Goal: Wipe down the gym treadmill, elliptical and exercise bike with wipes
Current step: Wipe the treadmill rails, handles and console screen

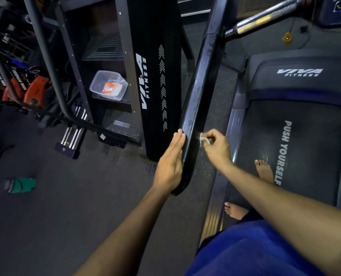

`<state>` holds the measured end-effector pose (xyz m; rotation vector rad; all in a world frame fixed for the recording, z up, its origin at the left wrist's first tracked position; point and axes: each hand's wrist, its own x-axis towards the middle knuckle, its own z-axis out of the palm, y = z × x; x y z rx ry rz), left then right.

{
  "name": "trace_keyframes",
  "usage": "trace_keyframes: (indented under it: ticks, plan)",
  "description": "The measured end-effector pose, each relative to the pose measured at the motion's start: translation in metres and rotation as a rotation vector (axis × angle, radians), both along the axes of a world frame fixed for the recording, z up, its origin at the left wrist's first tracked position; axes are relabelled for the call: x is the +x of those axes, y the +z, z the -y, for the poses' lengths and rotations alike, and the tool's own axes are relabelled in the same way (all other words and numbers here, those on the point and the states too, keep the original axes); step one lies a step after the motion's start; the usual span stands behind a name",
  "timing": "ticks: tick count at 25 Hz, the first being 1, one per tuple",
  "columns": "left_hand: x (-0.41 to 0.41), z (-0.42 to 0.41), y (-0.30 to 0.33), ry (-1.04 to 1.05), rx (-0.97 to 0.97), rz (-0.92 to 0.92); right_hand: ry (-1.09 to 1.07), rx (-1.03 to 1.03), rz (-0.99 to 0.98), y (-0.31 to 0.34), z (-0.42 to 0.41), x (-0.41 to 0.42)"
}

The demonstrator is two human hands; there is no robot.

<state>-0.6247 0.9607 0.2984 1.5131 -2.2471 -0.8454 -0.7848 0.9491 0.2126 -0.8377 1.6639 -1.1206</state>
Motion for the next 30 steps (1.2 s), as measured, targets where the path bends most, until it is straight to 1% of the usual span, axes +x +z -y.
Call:
trace_keyframes:
  ticks: [2,4,6,7,11,14,17,19,22,23,24,25,28,30]
  plan:
    - [0.000,0.001,0.001,-0.005,0.000,-0.007,0.041,0.038,0.036,0.004,-0.042,0.024]
    - [0.001,0.002,0.000,0.003,0.010,-0.016,0.144,0.058,0.077,0.009,-0.084,0.047]
    - [-0.001,0.001,0.003,0.017,0.019,-0.022,0.253,0.105,0.126,0.016,-0.105,0.055]
    - [-0.001,0.000,0.004,0.014,0.025,-0.029,0.268,0.123,0.140,0.018,-0.104,0.053]
    - [0.000,0.001,0.003,-0.008,0.025,-0.040,0.112,0.055,0.078,0.016,-0.049,0.022]
    - [0.002,0.003,0.004,-0.026,0.037,-0.022,0.008,0.059,0.014,0.012,0.001,-0.002]
    - [0.006,0.011,0.005,-0.087,0.008,0.049,-0.007,0.106,0.066,0.013,-0.004,0.003]
    - [0.006,0.025,0.008,-0.155,-0.019,0.102,0.073,0.145,0.142,0.021,-0.042,0.023]
    - [-0.012,0.068,0.012,-0.256,-0.040,0.168,0.345,0.183,0.276,0.039,-0.096,0.038]
    - [-0.022,0.086,0.013,-0.293,-0.042,0.185,0.424,0.180,0.283,0.040,-0.101,0.033]
    - [-0.032,0.103,0.014,-0.329,-0.043,0.201,0.457,0.180,0.273,0.038,-0.100,0.025]
    - [-0.043,0.116,0.014,-0.356,-0.040,0.211,0.438,0.174,0.258,0.033,-0.093,0.014]
    - [-0.066,0.132,0.006,-0.385,-0.020,0.181,0.203,0.141,0.171,0.004,-0.062,-0.015]
    - [-0.065,0.137,0.003,-0.391,-0.021,0.151,0.102,0.132,0.143,-0.006,-0.045,-0.020]
